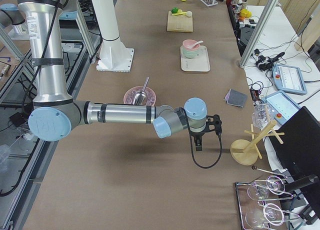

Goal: Stack pink bowl on green and place spoon

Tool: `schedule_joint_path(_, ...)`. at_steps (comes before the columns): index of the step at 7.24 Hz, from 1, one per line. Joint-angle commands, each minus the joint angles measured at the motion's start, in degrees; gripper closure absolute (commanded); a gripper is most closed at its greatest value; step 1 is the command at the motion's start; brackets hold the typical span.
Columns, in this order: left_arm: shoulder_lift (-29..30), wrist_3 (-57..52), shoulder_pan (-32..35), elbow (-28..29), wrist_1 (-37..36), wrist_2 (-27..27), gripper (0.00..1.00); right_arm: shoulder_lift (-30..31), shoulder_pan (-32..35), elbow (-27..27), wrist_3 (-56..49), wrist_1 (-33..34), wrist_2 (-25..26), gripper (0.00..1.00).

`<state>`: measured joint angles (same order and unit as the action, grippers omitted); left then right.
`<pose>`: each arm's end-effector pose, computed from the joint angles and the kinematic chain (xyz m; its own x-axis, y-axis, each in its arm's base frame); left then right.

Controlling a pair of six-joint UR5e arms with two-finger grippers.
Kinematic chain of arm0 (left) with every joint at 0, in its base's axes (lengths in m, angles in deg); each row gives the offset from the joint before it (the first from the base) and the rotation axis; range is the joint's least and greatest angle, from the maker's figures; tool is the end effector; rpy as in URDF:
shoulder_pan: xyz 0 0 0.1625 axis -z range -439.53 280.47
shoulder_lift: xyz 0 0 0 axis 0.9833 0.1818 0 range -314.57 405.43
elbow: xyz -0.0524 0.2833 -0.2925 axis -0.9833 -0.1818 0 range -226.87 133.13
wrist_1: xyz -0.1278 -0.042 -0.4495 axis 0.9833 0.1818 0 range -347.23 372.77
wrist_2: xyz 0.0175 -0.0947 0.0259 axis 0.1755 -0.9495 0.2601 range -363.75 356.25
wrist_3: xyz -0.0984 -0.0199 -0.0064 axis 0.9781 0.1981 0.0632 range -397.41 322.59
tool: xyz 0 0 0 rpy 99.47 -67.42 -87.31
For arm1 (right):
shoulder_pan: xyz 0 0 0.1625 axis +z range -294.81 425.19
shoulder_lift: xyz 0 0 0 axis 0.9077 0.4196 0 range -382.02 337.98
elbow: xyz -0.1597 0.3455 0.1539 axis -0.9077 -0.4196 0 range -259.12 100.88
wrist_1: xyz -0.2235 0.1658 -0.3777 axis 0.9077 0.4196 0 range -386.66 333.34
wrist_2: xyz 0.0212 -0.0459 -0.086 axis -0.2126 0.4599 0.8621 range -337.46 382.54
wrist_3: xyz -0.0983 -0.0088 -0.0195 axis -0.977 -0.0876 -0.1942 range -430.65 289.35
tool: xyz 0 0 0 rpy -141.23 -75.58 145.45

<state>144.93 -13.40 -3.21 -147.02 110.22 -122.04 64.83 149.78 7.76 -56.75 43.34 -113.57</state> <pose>0.0635 -0.6231 0.4496 0.8206 0.0299 -0.5707 0.1350 0.9603 0.2443 0.0049 -0.5931 0.6035 0.6687 -0.0773 0.7395 -0.0742 0.9827 0.1698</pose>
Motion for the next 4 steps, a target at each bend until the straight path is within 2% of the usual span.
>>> schedule_joint_path(1,-3.2,-10.5,5.0,2.9,-0.8,-2.2,0.02,0.1,0.7,7.5,-8.4,15.7,0.7,0.0)
schedule_joint_path(3,-3.3,-12.7,8.7,8.8,-0.6,-11.4,0.02,0.2,-0.3,17.3,-11.8,30.3,4.6,0.0)
schedule_joint_path(4,-3.9,-12.8,8.8,10.3,0.2,-14.0,0.02,0.7,-0.3,18.1,-15.8,34.3,5.6,0.0)
